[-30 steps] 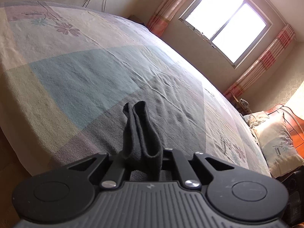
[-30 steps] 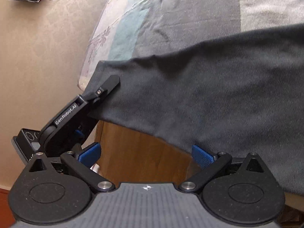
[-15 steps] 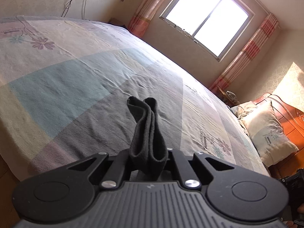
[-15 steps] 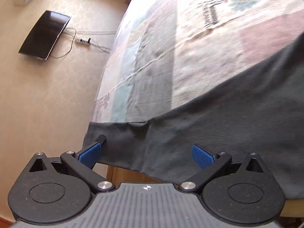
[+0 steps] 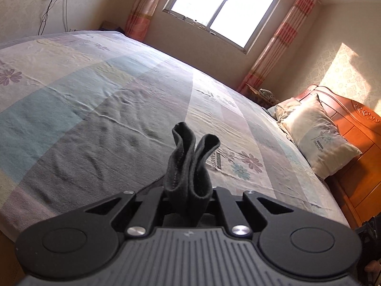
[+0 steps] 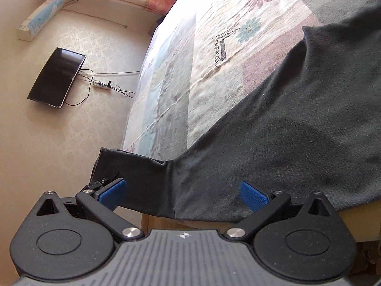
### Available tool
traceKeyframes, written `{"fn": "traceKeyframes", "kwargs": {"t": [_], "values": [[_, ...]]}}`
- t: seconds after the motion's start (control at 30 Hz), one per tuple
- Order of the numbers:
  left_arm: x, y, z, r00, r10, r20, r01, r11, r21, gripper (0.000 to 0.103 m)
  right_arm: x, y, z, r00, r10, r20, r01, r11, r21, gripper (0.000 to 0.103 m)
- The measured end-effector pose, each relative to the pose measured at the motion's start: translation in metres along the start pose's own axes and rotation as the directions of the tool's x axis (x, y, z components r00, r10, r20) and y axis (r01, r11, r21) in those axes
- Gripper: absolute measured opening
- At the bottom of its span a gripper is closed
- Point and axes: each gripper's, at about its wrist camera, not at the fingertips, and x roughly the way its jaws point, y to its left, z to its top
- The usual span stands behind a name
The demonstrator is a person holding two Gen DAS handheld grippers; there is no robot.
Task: Fold clothes
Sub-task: 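Lower the folded edge onto the pants and open the left tool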
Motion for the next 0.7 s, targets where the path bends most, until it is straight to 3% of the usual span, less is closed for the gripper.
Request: {"fn": "traceKeyframes", "kwargs": {"t": [0.37,0.7], "values": [[0.039,-0.042,-0.013,0.995,-0.032,-0.091,0.037,0.998,0.051,0.006,-0.014,-0.022,0.002,0.999,0.02,0.025,-0.022,0.998,0.064,0.103],[0.072,-0.06,-0.039,0.98,-0.025,-0.197,0.051,0.991,0.125,0.006,-0.013,-0.029,0.003,0.999,0.018,0.026,-0.021,0.996,0.084,0.103]]}}
